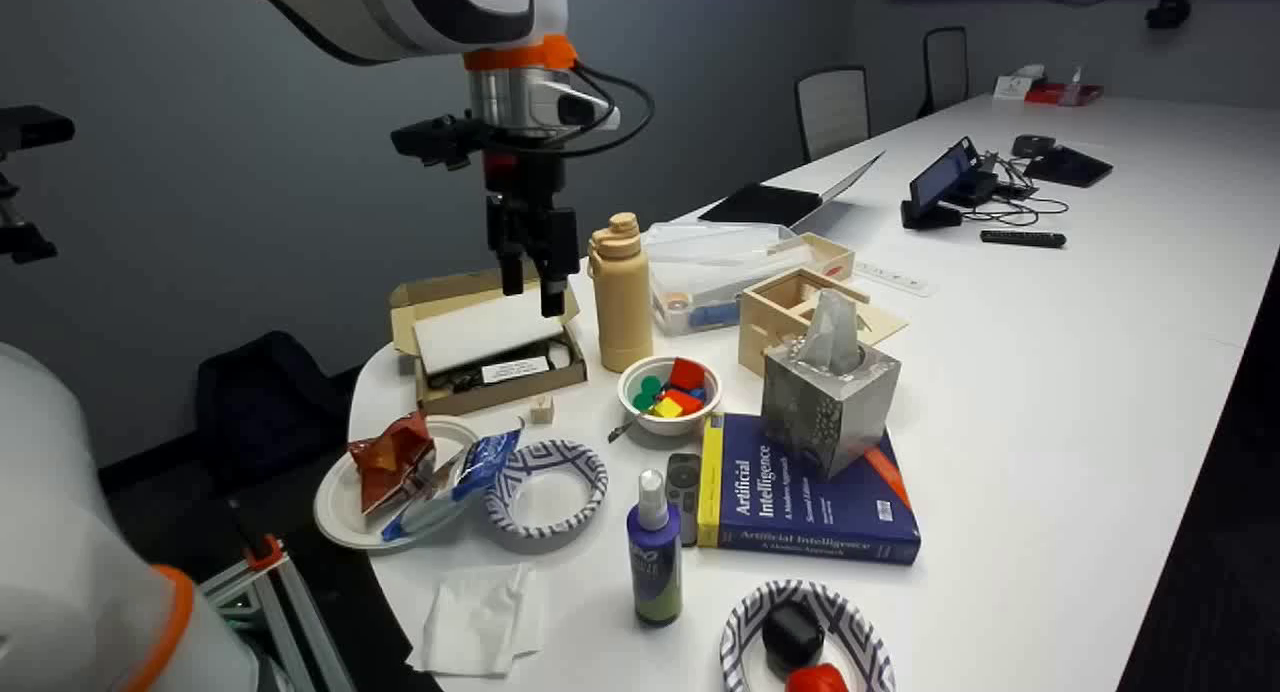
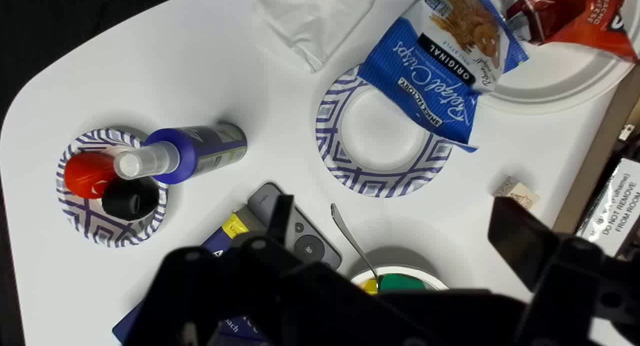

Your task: Use the cake spatula to stir the blocks in the white bowl.

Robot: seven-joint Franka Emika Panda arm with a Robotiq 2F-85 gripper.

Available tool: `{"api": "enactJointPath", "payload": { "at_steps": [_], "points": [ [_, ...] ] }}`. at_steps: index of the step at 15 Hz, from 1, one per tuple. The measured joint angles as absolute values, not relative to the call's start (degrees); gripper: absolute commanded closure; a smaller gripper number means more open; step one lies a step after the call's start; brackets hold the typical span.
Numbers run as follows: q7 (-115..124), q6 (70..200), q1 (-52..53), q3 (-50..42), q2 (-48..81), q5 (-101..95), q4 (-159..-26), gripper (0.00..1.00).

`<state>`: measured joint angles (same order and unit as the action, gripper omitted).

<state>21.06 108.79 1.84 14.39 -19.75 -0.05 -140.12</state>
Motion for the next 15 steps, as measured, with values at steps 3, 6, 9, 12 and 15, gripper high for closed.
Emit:
{"api": "enactJointPath", "payload": {
  "at_steps": [3, 6, 9, 12, 15],
  "points": [
    [21.1, 108.8, 1.9, 14.3, -19.7, 0.0, -140.1, 0.0],
    [17.5, 109.2, 2.8, 12.5, -19.2, 0.6, -140.1, 0.0],
    [7.4, 110.8, 3.4, 8.3, -17.4, 3.8, -140.0, 0.0],
    [-3.6, 111.3, 3.4, 3.6, -14.4, 8.8, -139.5, 0.0],
    [-13.9, 111.3, 3.4, -0.1, -10.3, 15.2, -139.1, 0.0]
  ]
}}
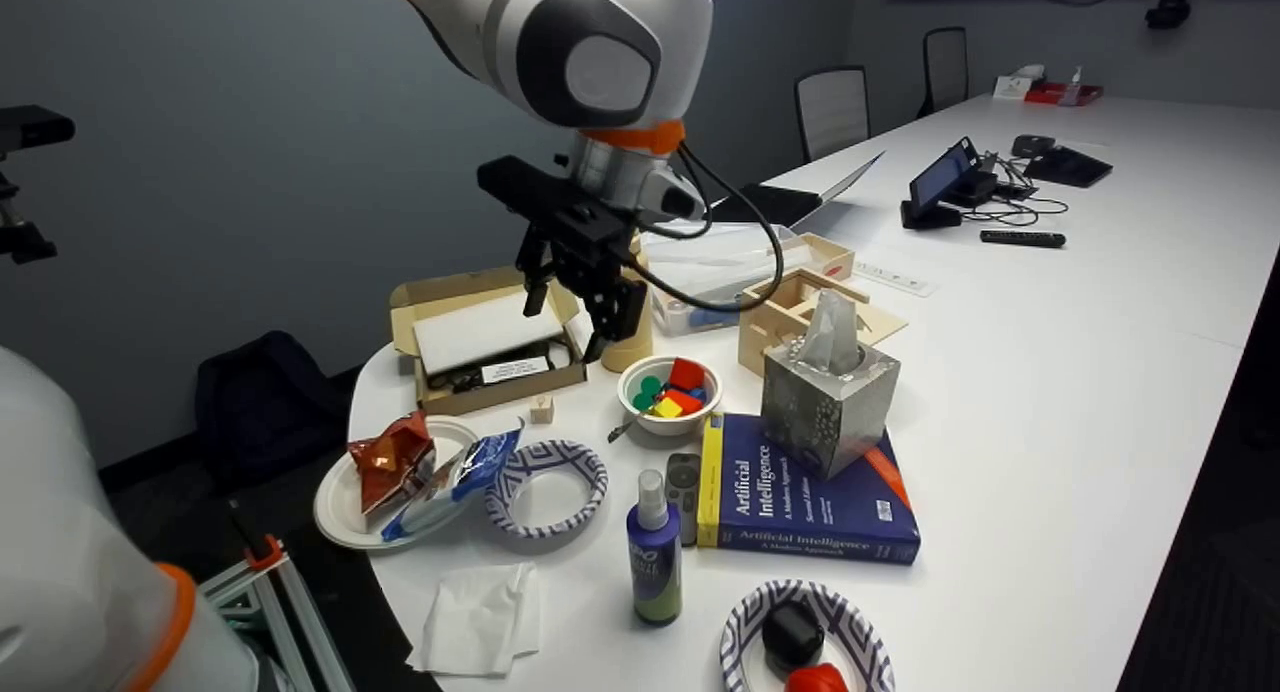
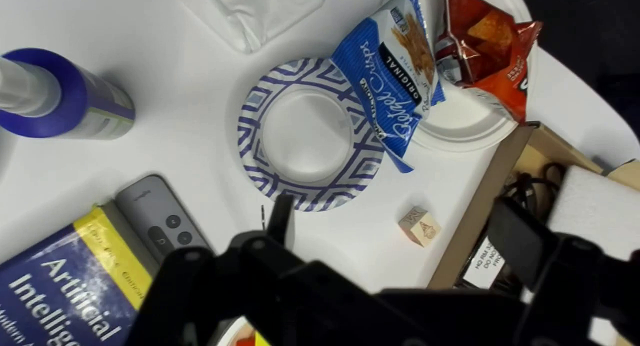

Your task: Use the cake spatula to stir the blocks in the white bowl.

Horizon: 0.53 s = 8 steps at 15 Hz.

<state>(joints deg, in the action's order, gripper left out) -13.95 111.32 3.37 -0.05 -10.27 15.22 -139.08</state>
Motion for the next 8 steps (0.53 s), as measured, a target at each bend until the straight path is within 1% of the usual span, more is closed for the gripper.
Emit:
{"api": "enactJointPath", "payload": {
  "at_steps": [4, 8],
  "points": [
    [-25.1, 110.5, 3.1, -2.4, -3.9, 24.4, -138.1, 0.0],
    [-31.4, 110.2, 2.5, -2.6, 1.1, 28.8, -137.0, 0.0]
  ]
}}
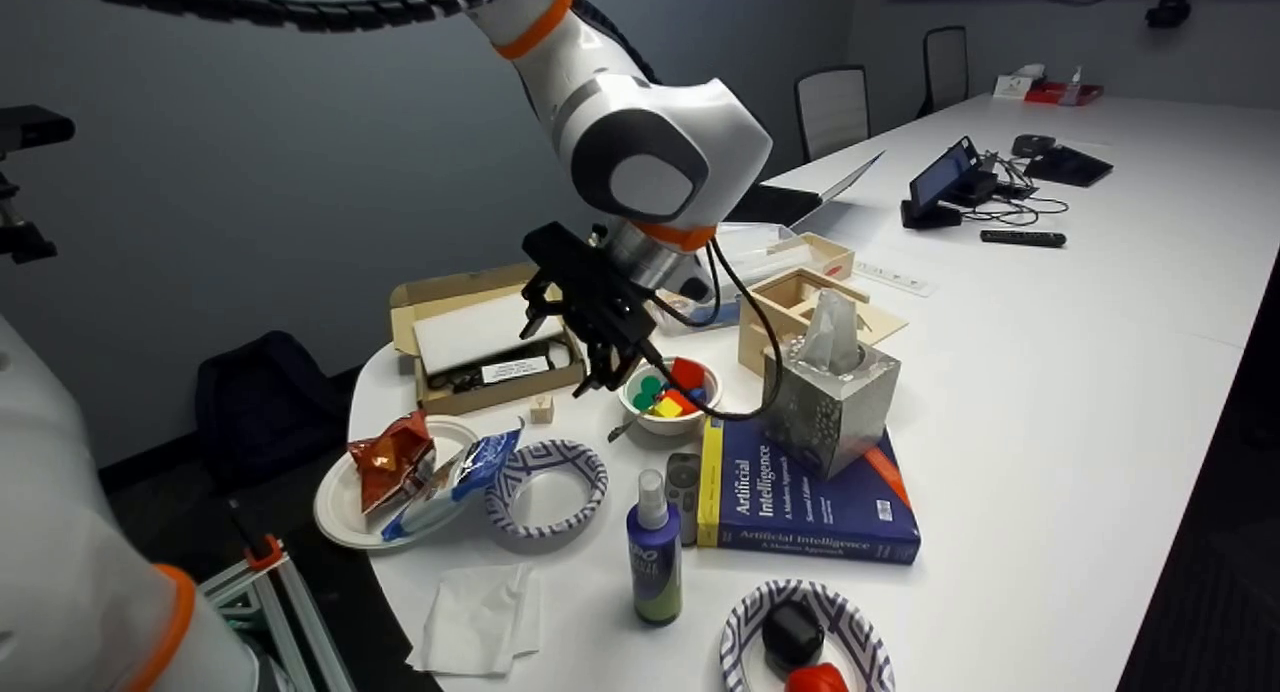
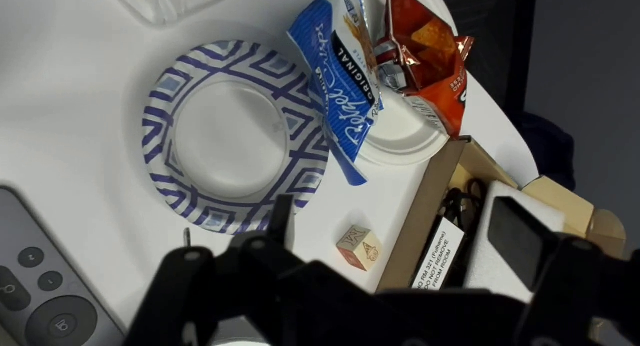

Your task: Use the cake spatula to stir the blocks in the white bowl.

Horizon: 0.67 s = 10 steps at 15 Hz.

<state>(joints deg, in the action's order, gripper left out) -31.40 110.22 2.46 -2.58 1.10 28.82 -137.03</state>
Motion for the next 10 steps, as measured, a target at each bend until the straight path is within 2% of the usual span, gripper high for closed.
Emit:
{"api": "enactJointPath", "payload": {
  "at_steps": [10],
  "points": [
    [-35.3, 119.7, -0.1, -2.3, 7.7, 28.9, -135.1, 0.0]
  ]
}}
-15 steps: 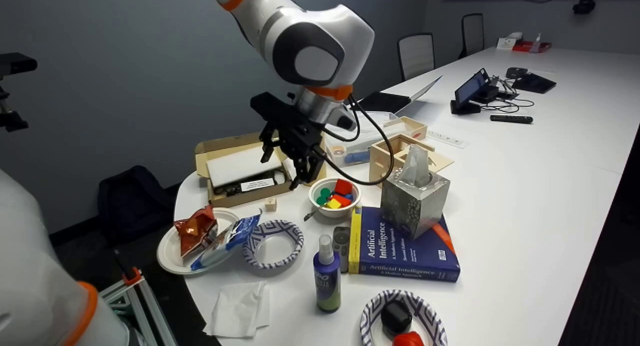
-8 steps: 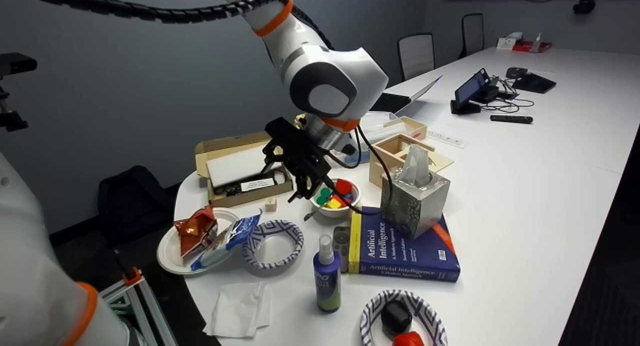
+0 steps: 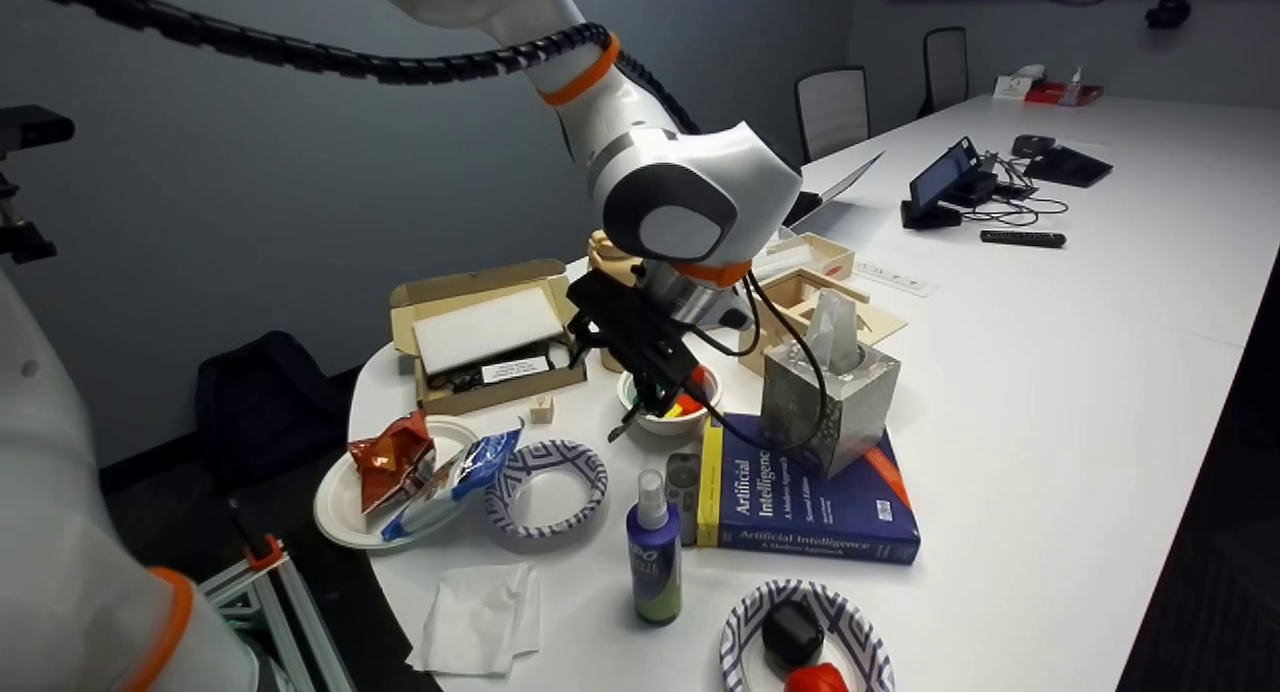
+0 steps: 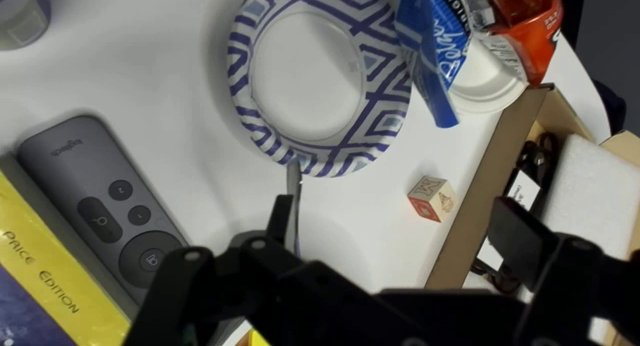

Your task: Use the cake spatula to stir the blocks in the white bowl.

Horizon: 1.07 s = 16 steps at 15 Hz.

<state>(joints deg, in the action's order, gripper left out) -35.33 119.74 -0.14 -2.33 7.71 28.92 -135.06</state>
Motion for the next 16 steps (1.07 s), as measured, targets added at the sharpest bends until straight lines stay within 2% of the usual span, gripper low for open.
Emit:
{"api": "enactJointPath", "payload": {
  "at_steps": [7, 16],
  "points": [
    [-35.1, 127.9, -0.7, -1.4, 10.7, 27.3, -135.0, 0.0],
    [-34.5, 129.0, -1.3, -0.5, 11.8, 23.6, -135.2, 0.0]
  ]
}}
